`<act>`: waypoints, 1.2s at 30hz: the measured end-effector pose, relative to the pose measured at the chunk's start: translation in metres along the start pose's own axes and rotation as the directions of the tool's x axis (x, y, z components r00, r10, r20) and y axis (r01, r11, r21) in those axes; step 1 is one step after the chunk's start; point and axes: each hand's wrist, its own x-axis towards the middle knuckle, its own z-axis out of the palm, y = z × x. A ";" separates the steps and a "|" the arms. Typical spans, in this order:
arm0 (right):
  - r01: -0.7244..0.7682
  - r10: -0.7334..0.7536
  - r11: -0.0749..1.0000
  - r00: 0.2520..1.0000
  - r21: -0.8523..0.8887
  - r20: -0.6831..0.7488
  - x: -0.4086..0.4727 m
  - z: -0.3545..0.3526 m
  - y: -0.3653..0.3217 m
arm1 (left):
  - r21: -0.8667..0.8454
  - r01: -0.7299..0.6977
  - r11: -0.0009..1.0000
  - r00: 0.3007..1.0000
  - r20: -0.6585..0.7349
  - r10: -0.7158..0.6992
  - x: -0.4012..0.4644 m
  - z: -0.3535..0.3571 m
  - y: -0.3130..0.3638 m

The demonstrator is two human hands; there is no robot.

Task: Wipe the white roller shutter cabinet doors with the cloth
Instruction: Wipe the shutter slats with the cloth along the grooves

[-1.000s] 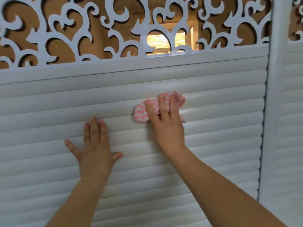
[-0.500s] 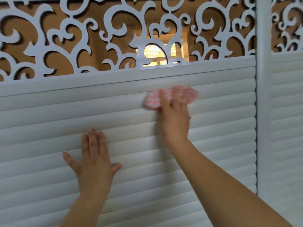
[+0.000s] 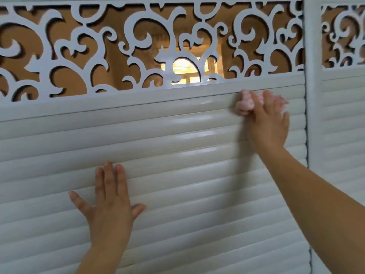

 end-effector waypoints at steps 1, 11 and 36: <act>-0.075 0.075 0.997 0.997 0.016 -0.018 0.002 -0.001 0.008 | -0.007 0.000 1.000 1.000 -0.006 0.000 0.000 0.000 0.000; -0.379 0.388 0.918 0.919 0.119 -0.065 -0.059 0.026 0.001 | 0.035 0.130 0.991 0.962 0.238 -0.135 0.002 -0.018 0.012; -0.074 0.076 0.945 0.997 0.318 0.007 -0.199 0.038 0.037 | -0.018 0.005 1.000 0.943 0.332 0.001 -0.042 -0.009 0.057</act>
